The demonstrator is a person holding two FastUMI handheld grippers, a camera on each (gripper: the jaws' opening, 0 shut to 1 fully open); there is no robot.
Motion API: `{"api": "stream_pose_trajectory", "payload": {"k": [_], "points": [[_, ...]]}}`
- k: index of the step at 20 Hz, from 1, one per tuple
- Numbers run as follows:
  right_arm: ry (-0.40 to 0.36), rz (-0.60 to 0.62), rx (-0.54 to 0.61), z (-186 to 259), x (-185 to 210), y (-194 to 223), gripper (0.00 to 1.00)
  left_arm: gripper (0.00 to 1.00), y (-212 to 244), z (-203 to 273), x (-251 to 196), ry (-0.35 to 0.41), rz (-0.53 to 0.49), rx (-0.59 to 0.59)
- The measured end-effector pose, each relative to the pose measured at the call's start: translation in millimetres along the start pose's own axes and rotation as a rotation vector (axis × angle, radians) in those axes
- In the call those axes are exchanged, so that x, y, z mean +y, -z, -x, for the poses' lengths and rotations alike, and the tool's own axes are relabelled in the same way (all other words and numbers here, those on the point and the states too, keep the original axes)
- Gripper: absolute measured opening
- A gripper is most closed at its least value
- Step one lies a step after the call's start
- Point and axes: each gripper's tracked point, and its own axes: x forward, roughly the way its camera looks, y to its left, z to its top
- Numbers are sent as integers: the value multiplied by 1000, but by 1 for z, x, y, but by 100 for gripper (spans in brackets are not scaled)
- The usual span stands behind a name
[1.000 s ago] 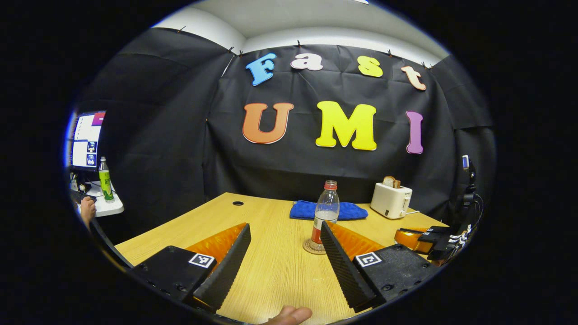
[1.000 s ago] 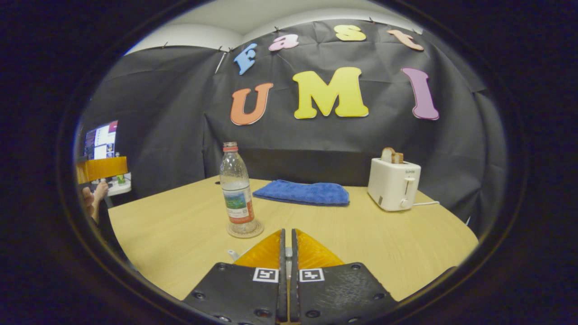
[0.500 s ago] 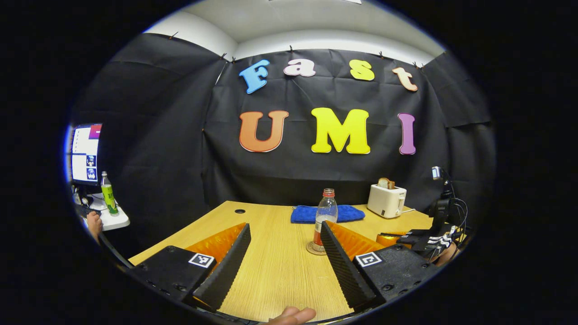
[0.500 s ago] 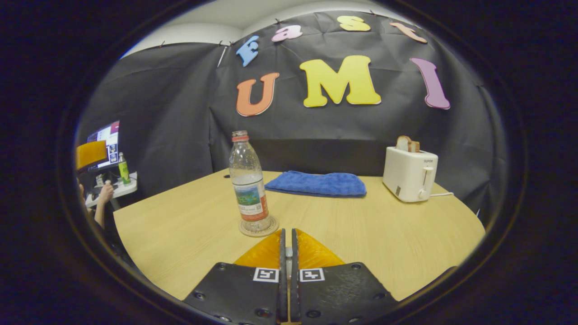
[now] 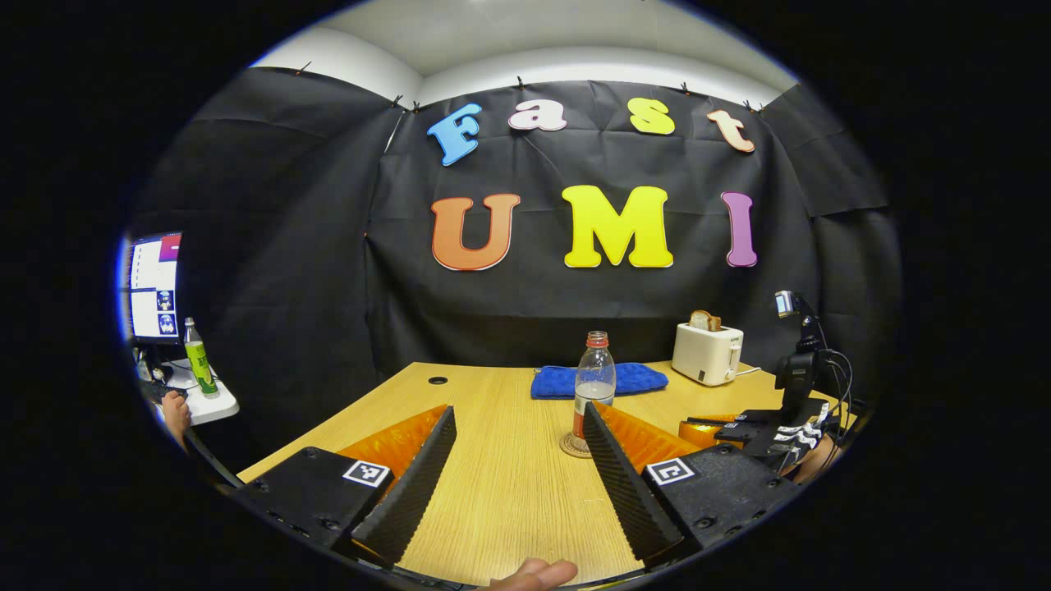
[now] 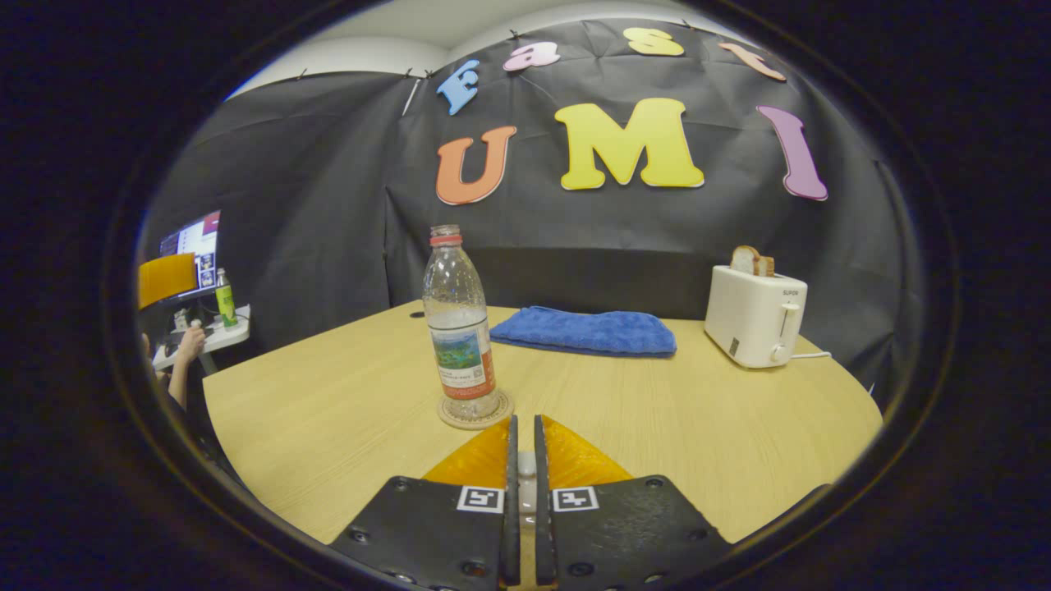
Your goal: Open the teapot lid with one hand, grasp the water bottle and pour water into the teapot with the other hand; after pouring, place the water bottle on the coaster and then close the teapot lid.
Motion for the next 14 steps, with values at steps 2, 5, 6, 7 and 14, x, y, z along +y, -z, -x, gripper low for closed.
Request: {"api": "stream_pose_trajectory", "payload": {"k": [2, 5, 6, 7, 14], "points": [[-14, -16, -4, 1, 1, -3, 7, 98, 3, -1, -1, 7, -6, 8], [-8, -20, -20, 11, 2, -13, 7, 97, 4, -2, 0, 10, -22, 13], [-1, -12, -31, 16, 0, -16, 8, 98, 3, -1, 1, 9, -20, 13], [13, -3, -38, 22, -3, -20, 11, 97, 4, -1, 1, 9, -14, 15], [25, 3, -98, 68, -1, -42, 70, 97, -2, 5, 0, 2, -20, 6]]}}
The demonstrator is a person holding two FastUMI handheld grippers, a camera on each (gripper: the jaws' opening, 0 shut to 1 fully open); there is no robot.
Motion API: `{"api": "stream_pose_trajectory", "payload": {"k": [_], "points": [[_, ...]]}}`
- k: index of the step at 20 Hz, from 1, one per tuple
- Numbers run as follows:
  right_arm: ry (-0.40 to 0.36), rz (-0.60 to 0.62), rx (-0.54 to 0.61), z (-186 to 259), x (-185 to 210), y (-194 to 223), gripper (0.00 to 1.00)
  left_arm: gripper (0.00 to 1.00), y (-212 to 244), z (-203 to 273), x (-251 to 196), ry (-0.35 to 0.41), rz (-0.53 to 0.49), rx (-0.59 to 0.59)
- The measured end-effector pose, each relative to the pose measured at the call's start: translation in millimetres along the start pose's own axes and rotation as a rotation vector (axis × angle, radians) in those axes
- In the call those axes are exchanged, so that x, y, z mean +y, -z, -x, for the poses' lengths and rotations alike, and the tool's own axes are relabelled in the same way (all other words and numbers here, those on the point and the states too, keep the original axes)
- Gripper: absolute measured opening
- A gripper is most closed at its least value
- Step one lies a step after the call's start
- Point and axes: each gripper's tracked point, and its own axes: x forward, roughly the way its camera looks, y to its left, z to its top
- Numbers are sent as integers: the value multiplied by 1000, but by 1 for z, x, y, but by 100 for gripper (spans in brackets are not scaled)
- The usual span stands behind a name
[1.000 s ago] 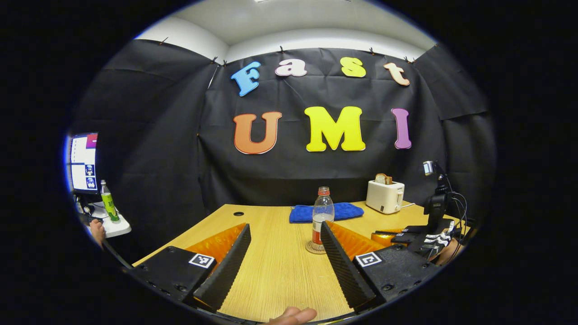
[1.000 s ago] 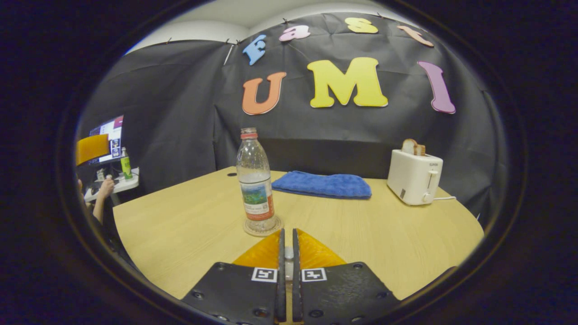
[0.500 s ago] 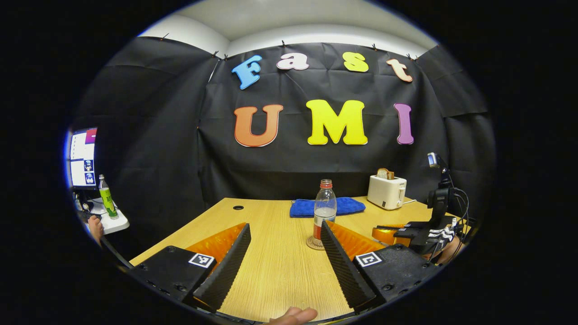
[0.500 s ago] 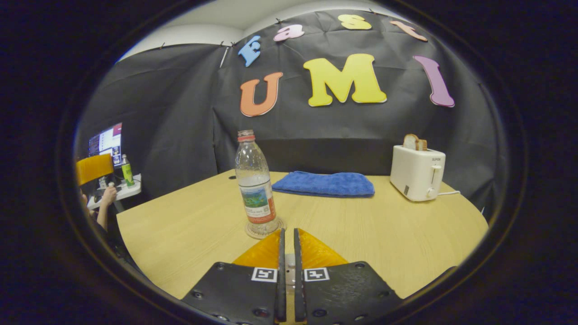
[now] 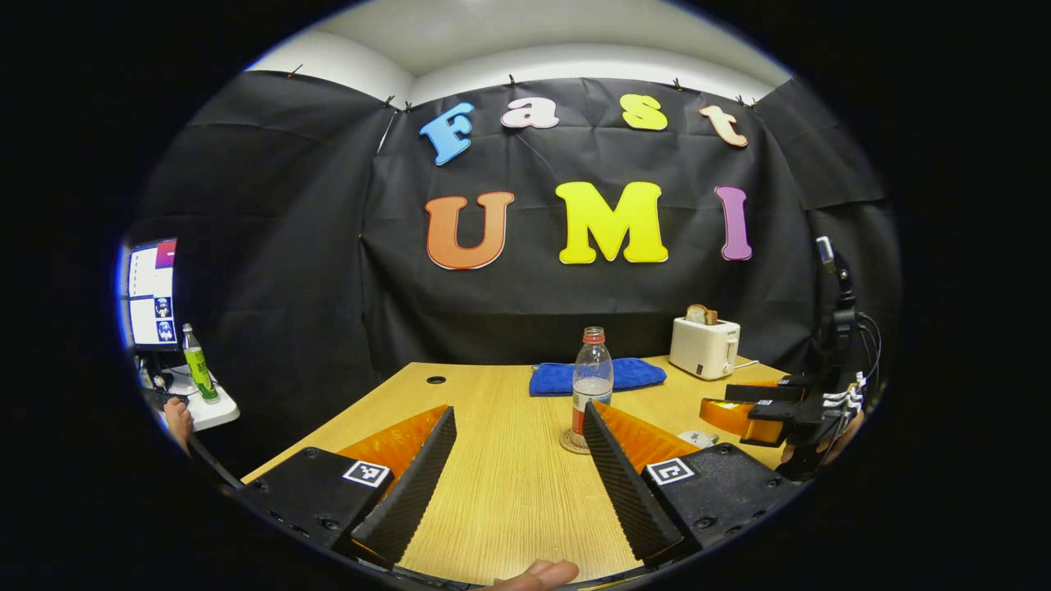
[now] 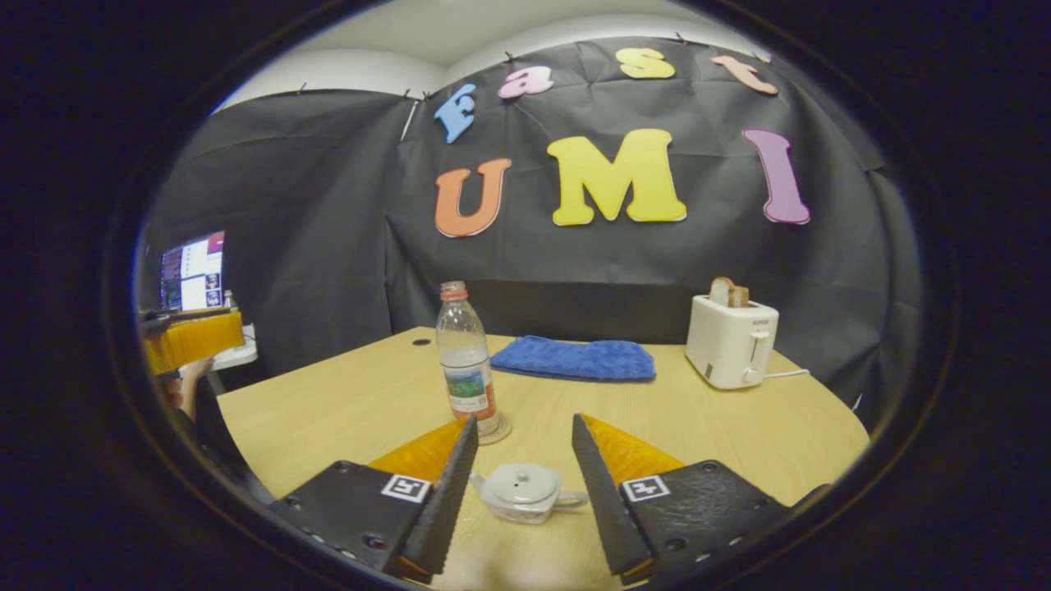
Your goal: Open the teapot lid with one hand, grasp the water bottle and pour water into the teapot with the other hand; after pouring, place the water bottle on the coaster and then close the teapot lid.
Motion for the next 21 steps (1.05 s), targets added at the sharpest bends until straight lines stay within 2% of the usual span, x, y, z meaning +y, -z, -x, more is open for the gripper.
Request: {"api": "stream_pose_trajectory", "payload": {"k": [1, 2, 3, 7, 11, 21], "points": [[5, 1, -12, 7, 0, -5, 76, 98, 0, -1, -1, 5, 3, -1], [22, 5, -18, 15, -4, -7, 92, 98, -1, -1, -2, 7, 5, -3], [46, 9, -23, 22, -9, -11, 97, 98, -2, 0, -3, 4, 4, -5], [140, 10, -70, 60, -26, -30, 98, 97, -1, 0, -10, 4, -5, -1], [225, -10, -62, 94, -52, -32, 98, 98, 1, 1, -25, 23, 2, 9], [306, -83, -129, 148, -107, -32, 97, 98, -1, 8, -51, 28, -20, 8]]}}
